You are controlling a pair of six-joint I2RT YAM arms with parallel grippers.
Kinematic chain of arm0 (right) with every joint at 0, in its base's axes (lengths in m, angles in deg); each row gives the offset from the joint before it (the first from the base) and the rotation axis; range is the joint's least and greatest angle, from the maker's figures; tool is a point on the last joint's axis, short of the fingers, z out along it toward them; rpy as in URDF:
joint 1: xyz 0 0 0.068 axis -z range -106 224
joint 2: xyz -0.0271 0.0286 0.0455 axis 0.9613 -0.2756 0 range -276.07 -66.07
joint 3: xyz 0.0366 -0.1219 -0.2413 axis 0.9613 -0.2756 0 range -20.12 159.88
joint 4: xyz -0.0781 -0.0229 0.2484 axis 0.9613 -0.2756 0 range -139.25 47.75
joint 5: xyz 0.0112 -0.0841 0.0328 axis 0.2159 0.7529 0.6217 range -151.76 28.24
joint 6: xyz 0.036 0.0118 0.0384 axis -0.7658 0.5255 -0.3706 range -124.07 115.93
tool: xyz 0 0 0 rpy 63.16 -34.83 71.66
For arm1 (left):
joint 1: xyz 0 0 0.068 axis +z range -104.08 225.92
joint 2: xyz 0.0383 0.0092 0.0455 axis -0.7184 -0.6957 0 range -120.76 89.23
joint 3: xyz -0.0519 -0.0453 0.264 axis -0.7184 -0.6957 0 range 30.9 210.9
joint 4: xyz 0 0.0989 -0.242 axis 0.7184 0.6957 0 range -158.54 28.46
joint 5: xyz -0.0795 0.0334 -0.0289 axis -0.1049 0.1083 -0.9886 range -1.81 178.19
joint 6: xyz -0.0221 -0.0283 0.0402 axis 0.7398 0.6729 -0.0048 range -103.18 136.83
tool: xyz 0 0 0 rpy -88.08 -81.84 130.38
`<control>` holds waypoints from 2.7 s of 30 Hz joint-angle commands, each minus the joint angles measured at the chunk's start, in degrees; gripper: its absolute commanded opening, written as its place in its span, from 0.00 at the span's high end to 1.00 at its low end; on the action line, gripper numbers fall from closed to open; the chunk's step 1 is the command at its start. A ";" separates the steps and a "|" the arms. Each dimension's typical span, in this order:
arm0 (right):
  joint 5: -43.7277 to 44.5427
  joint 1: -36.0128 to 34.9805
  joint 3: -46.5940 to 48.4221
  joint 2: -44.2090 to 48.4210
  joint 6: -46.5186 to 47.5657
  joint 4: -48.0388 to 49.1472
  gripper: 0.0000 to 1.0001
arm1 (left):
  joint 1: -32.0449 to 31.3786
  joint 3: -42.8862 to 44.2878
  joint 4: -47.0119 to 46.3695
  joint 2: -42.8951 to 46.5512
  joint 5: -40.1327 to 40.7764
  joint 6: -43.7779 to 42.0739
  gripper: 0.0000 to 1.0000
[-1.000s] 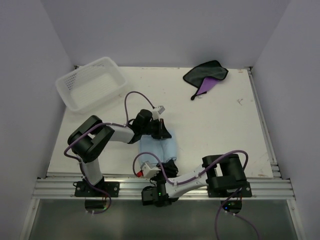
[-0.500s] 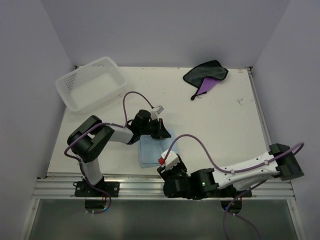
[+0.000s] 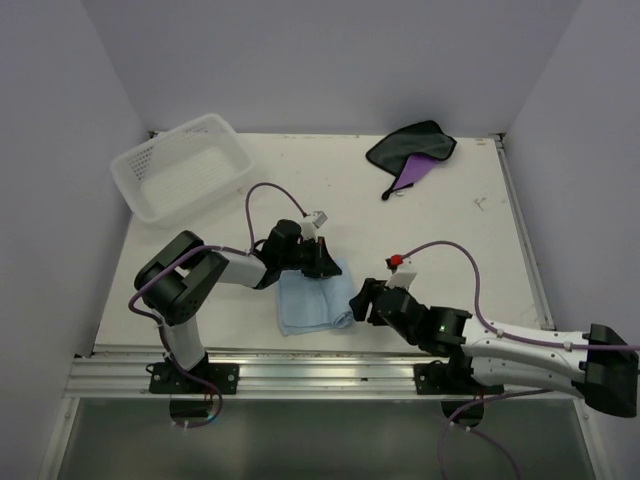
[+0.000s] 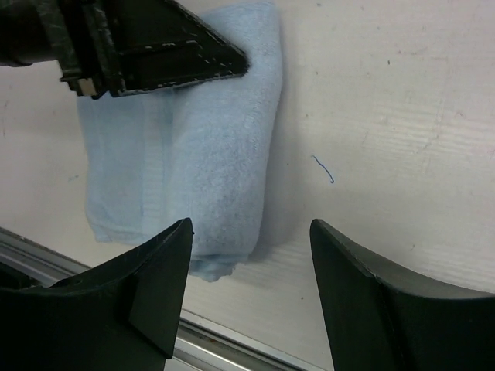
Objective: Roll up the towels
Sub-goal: Roll the towel
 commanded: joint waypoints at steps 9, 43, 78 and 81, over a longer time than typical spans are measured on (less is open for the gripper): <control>-18.28 7.07 -7.96 -1.09 -7.41 22.02 0.25 | 0.56 -0.03 2.40 1.31 2.88 -3.98 1.00; 0.67 -4.51 4.07 -17.36 9.36 10.27 0.90 | 1.00 1.72 6.35 3.24 3.40 -4.77 1.00; 29.25 -21.93 32.81 -48.29 20.45 -20.59 0.94 | 1.17 5.24 14.62 14.14 3.23 -4.60 1.00; 31.10 -22.89 36.32 -51.44 20.80 -24.37 0.94 | 1.18 4.80 14.27 14.14 2.53 -4.16 1.00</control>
